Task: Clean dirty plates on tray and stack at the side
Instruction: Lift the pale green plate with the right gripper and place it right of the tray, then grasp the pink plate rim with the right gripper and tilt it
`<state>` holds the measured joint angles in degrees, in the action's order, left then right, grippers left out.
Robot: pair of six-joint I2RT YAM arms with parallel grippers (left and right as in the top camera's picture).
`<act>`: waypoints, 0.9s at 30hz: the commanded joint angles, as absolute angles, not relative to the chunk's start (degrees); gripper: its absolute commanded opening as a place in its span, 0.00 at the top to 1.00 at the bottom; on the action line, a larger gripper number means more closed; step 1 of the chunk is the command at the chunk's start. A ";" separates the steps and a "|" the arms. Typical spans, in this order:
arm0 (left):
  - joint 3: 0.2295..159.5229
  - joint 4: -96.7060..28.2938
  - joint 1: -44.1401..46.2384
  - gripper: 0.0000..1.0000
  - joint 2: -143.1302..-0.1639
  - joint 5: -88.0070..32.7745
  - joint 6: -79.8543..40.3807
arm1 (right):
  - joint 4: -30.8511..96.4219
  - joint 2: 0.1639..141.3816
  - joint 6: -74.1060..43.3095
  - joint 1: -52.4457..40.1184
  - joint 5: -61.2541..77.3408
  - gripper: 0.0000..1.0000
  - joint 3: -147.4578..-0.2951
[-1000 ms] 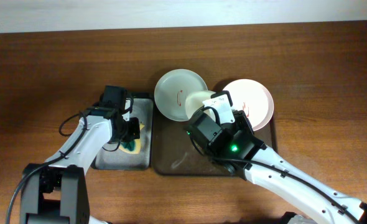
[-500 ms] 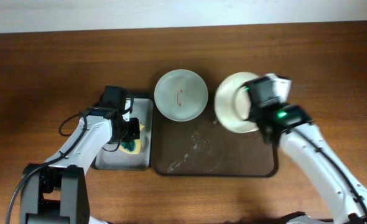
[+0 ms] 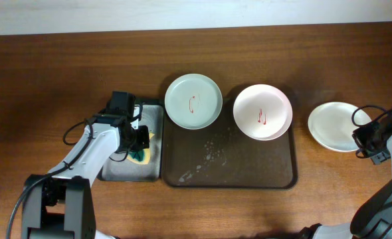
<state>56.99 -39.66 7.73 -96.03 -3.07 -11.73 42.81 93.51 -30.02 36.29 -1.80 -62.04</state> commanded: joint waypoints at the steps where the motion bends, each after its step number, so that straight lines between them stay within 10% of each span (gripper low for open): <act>1: 57.36 -39.53 7.33 1.00 -96.12 -3.68 -11.00 | 40.62 93.54 -30.33 36.38 7.64 0.56 -62.92; 5: 57.36 -39.53 7.33 1.00 -96.12 -3.70 -11.00 | 38.59 93.54 -17.63 24.77 26.37 0.50 -62.92; 13: 57.36 -39.77 7.33 1.00 -96.12 -3.70 -11.00 | 39.99 98.56 -17.08 5.56 6.81 0.50 -62.92; 20: 57.36 -39.75 7.33 1.00 -96.12 -3.70 -11.00 | 41.08 104.90 -18.90 5.52 13.41 0.95 -62.92; 27: 57.36 -39.62 7.33 0.99 -96.12 -3.68 -11.03 | 64.36 104.90 -18.87 5.15 23.83 0.95 -62.92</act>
